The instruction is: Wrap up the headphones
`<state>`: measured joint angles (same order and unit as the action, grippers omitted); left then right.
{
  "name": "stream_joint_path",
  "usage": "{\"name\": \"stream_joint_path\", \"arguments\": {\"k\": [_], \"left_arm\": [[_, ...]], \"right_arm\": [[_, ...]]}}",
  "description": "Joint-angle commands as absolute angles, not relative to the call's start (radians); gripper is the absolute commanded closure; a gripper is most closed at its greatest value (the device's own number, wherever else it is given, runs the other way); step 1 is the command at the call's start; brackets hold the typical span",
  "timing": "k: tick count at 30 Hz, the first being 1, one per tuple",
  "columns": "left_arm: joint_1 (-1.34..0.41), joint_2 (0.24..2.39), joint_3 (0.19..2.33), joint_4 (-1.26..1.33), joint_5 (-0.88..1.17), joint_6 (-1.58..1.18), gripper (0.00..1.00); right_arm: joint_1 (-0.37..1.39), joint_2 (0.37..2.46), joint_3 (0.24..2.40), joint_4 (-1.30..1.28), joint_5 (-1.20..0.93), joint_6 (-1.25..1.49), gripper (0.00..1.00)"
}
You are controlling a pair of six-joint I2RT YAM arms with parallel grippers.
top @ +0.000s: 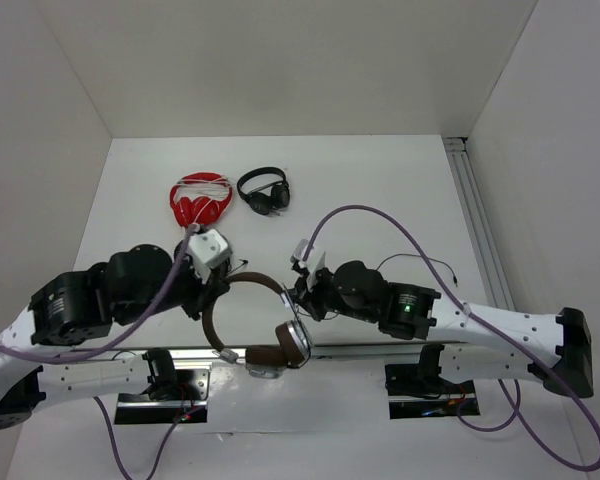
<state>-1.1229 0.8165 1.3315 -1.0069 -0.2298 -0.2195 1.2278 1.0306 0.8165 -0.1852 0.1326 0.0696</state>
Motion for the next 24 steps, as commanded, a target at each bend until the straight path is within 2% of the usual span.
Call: {"name": "stream_joint_path", "arguments": {"k": [1,11,14,18,21,24], "left_arm": [[-1.124,0.723,1.350,-0.788,-0.310,-0.328,1.00],[-1.124,0.704,1.350,-0.750,-0.463,-0.463,1.00],[-1.124,0.680,1.339,-0.730,-0.526,-0.561,1.00],[-1.124,0.618,1.329,-0.698,-0.592,-0.668,1.00],[-1.124,0.598,1.309,-0.649,-0.603,-0.692,1.00],[-1.124,0.609,1.330,-0.649,-0.640,-0.692,1.00]], "right_arm": [[1.169,0.962,0.758,-0.118,0.063,0.061,0.95],[1.112,0.992,0.658,0.106,-0.005,0.112,0.93],[1.101,1.012,0.588,0.289,-0.015,0.150,0.93],[1.080,1.048,0.488,0.517,-0.043,0.209,0.74],[1.080,1.120,0.443,0.676,-0.066,0.251,0.68],[1.080,1.224,0.434,0.764,-0.081,0.272,0.68]]}}
